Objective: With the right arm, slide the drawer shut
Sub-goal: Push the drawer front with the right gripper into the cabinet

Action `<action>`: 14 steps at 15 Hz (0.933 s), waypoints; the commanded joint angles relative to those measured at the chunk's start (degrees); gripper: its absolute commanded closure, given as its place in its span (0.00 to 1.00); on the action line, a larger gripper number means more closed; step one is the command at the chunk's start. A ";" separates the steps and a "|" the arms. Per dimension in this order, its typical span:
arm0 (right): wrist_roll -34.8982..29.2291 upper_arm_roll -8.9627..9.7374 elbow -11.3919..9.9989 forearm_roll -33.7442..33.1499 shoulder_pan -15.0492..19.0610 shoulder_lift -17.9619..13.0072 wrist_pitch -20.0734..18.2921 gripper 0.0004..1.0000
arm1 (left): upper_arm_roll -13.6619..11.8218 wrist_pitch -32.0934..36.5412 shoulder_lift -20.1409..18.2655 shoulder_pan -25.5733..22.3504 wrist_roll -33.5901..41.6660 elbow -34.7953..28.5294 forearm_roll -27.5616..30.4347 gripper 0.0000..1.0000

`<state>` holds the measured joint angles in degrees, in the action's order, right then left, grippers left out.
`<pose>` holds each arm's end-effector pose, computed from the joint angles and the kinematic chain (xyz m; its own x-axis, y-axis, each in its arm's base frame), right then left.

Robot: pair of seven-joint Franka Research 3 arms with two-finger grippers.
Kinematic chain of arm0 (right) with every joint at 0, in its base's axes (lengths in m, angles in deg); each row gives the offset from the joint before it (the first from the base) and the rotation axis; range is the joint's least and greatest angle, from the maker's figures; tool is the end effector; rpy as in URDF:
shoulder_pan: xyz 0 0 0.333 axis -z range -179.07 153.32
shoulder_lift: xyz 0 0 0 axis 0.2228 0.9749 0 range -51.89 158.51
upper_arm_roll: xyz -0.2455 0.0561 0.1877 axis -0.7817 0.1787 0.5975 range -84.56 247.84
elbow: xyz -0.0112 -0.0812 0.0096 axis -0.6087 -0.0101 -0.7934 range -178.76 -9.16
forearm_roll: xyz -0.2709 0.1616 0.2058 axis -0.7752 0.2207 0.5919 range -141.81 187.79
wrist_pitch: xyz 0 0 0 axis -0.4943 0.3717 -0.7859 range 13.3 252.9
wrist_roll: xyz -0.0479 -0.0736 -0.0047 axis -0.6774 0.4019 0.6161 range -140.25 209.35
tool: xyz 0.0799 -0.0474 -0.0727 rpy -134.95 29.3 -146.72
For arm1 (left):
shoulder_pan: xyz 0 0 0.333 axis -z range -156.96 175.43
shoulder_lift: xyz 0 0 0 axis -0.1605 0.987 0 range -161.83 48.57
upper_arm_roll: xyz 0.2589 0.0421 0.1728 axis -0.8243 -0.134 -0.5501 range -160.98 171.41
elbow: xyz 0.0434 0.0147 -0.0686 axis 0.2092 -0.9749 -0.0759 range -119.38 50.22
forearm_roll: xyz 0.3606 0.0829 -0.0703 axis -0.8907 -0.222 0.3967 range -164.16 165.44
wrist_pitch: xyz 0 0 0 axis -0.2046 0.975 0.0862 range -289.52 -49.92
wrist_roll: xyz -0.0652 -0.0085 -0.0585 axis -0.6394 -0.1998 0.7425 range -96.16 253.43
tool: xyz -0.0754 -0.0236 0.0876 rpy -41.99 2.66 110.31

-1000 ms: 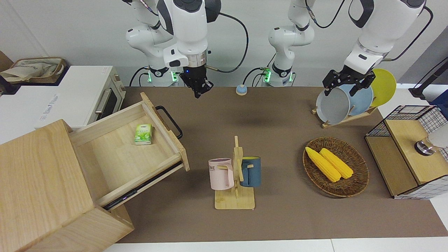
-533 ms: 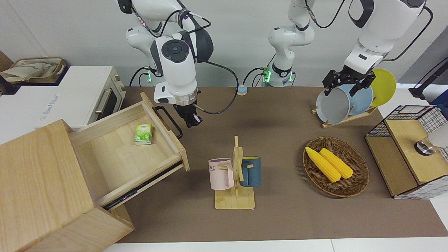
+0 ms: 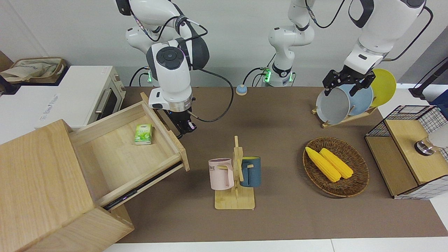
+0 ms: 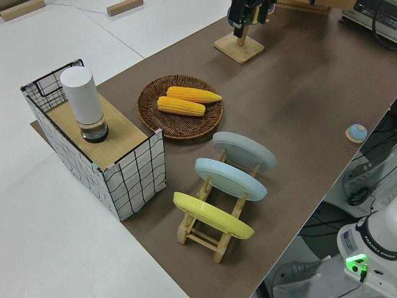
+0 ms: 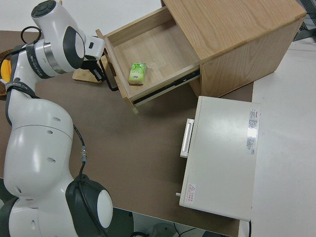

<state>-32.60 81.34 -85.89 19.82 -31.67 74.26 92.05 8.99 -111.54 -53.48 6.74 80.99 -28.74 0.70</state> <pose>0.6207 0.2027 0.4669 0.6708 -0.7400 0.0480 -0.7415 -0.6703 0.0288 0.5490 -0.0112 0.6114 0.9974 -0.0635 -0.0344 -0.0634 -0.9980 0.0060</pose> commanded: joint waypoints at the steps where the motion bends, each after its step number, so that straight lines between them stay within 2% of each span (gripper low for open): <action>1: -0.26 0.91 0.89 -1.83 3.41 0.67 1.96 1.00 | 0.01 1.04 -0.25 0.30 -0.60 0.58 -1.02 0.01; 7: 0.00 1.53 4.15 -1.31 8.95 1.46 2.40 1.00 | 0.01 1.04 -0.25 0.39 -0.60 0.49 -1.02 0.01; 14: 6.93 1.88 6.34 2.55 14.14 2.51 2.14 1.00 | 0.01 1.04 -0.25 0.39 -0.60 0.58 -1.02 0.01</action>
<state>-29.82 82.10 -82.10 20.07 -20.56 74.95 94.02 8.99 -111.54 -53.48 6.74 80.99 -28.74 0.70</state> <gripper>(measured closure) 0.991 0.004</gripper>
